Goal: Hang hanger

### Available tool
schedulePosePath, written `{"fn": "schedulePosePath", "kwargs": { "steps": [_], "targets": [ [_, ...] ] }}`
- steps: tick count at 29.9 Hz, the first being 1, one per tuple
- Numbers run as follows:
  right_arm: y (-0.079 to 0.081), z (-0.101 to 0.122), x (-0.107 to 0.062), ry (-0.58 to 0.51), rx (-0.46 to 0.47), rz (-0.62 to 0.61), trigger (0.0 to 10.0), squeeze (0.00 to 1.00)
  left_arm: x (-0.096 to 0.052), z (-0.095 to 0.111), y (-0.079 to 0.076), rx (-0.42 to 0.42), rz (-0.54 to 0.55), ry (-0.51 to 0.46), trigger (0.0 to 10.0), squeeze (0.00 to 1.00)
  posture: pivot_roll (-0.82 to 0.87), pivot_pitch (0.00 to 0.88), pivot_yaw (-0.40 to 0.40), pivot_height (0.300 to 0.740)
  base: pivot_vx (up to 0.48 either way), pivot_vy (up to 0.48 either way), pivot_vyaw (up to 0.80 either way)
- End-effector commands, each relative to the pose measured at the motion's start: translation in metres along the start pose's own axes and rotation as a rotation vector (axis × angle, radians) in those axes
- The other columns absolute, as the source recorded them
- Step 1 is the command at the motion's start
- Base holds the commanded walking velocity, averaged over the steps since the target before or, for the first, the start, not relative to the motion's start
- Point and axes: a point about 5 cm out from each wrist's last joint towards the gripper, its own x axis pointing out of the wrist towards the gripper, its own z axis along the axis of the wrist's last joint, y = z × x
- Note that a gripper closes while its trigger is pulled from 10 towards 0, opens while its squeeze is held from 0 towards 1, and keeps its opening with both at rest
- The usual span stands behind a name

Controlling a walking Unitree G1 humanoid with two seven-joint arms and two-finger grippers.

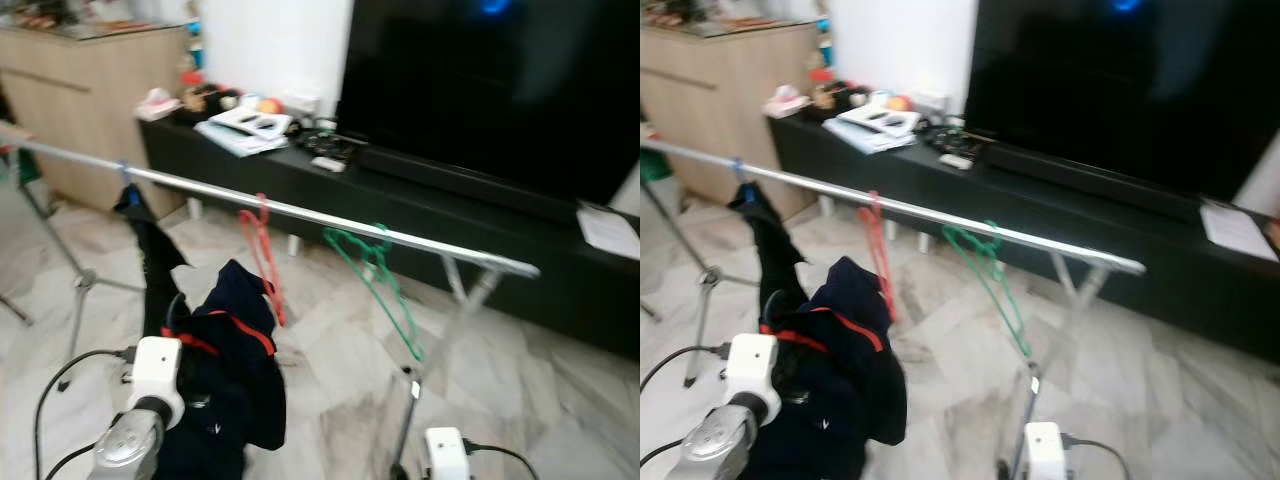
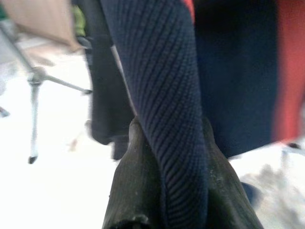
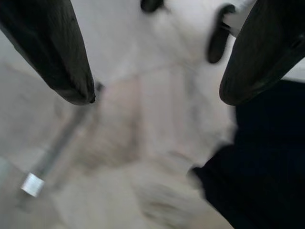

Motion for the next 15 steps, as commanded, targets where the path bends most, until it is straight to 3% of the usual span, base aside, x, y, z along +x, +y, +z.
{"fn": "schedulePosePath", "kwargs": {
  "steps": [1,5,7,15],
  "targets": [
    [-0.0144,-0.0057,-0.0038,0.014,-0.002,-0.036,10.0,0.0,0.0035,0.0079,-0.0063,0.009,-0.017,-0.032,10.0,0.0,0.15,0.0,-0.075,0.74,0.296,0.0,0.8],
    [-0.0146,-0.0056,-0.0038,0.01,0.009,-0.041,10.0,0.0,0.004,0.0082,-0.0067,0.009,-0.019,-0.033,10.0,0.0,0.15,0.0,-0.074,0.74,0.296,0.0,0.8],
    [-0.0146,-0.0068,-0.0038,0.014,0.046,-0.051,10.0,0.0,0.004,0.0081,-0.007,0.008,-0.024,-0.032,10.0,0.0,0.15,0.0,-0.074,0.74,0.298,0.0,0.0],
    [-0.0146,-0.0064,-0.0038,0.015,0.037,-0.047,10.0,0.0,0.0035,0.0062,-0.0098,0.014,-0.039,-0.023,10.0,0.0,0.15,0.0,-0.076,0.74,0.297,0.0,0.0]
  ]
}}
